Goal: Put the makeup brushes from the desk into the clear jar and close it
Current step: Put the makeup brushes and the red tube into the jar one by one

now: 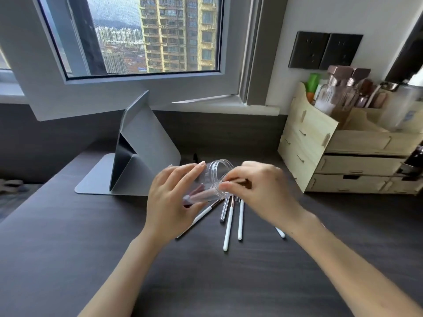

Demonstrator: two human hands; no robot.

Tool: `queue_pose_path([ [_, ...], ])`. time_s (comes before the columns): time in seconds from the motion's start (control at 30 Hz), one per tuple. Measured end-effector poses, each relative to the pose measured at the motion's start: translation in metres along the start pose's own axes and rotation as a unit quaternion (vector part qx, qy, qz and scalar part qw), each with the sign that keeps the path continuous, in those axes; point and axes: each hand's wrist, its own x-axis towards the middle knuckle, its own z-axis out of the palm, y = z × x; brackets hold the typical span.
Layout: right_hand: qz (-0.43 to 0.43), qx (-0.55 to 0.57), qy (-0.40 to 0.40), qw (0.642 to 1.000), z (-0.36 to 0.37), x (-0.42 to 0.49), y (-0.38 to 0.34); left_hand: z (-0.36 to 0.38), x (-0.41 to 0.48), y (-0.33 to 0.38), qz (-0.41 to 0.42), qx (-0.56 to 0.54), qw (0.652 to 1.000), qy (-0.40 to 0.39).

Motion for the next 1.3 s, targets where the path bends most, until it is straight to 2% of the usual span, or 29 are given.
queue_pose_path([
  [0.07,-0.017,-0.007,-0.012,1.0,0.012,0.002,-0.003,-0.002,0.0,0.0,-0.014,-0.005,1.0,0.009],
  [0.1,-0.02,0.024,-0.007,0.999,0.013,0.004,-0.002,-0.003,0.001,-0.001,-0.028,-0.003,0.999,0.017],
  [0.2,0.038,0.196,0.086,0.976,0.014,0.015,0.01,-0.007,0.003,-0.008,-0.1,-0.018,0.993,0.059],
  [0.23,0.063,0.188,0.11,0.974,0.019,0.022,0.018,-0.008,0.003,-0.01,-0.126,-0.034,0.989,0.074],
  [0.27,0.079,0.132,0.107,0.982,0.027,0.029,0.029,-0.009,0.004,-0.012,-0.15,-0.058,0.983,0.09],
  [0.33,0.069,-0.035,0.007,0.997,0.053,0.043,0.05,-0.011,0.004,-0.018,-0.187,-0.111,0.969,0.12],
  [0.43,-0.009,-0.191,-0.213,0.958,0.087,0.055,0.073,-0.012,0.004,-0.023,-0.221,-0.162,0.952,0.138],
  [0.47,-0.04,-0.221,-0.249,0.942,0.095,0.059,0.077,-0.012,0.004,-0.024,-0.228,-0.168,0.949,0.14],
  [0.53,-0.1,-0.262,-0.257,0.925,0.102,0.066,0.078,-0.011,0.004,-0.025,-0.232,-0.171,0.948,0.139],
  [0.67,-0.193,-0.26,-0.226,0.919,0.096,0.068,0.08,-0.01,0.003,-0.023,-0.219,-0.169,0.952,0.13],
  [0.73,-0.202,-0.218,-0.19,0.936,0.082,0.063,0.083,-0.01,0.003,-0.022,-0.223,-0.173,0.951,0.128],
  [0.8,-0.153,-0.139,-0.122,0.971,0.062,0.056,0.083,-0.011,0.004,-0.02,-0.219,-0.175,0.951,0.129],
  [0.83,-0.098,-0.077,-0.079,0.989,0.048,0.052,0.08,-0.012,0.004,-0.019,-0.217,-0.172,0.952,0.13],
  [0.9,-0.021,0.048,0.03,0.998,0.015,0.044,0.069,-0.012,0.005,-0.016,-0.204,-0.15,0.958,0.131],
  [0.93,-0.022,0.068,0.077,0.994,-0.001,0.039,0.061,-0.011,0.005,-0.014,-0.19,-0.129,0.964,0.13],
  [1.0,-0.063,0.022,0.11,0.992,-0.023,0.032,0.041,-0.01,0.005,-0.011,-0.147,-0.08,0.979,0.117],
  [1.1,-0.116,-0.057,0.04,0.991,-0.029,0.027,0.016,-0.007,0.003,-0.007,-0.062,-0.02,0.995,0.076],
  [1.2,-0.092,-0.011,-0.08,0.992,-0.021,0.026,0.002,-0.003,0.001,-0.005,-0.01,0.008,1.0,0.025],
  [1.3,-0.055,-0.001,-0.111,0.992,-0.01,0.026,0.001,-0.003,0.0,-0.005,-0.007,0.002,1.0,0.023],
])
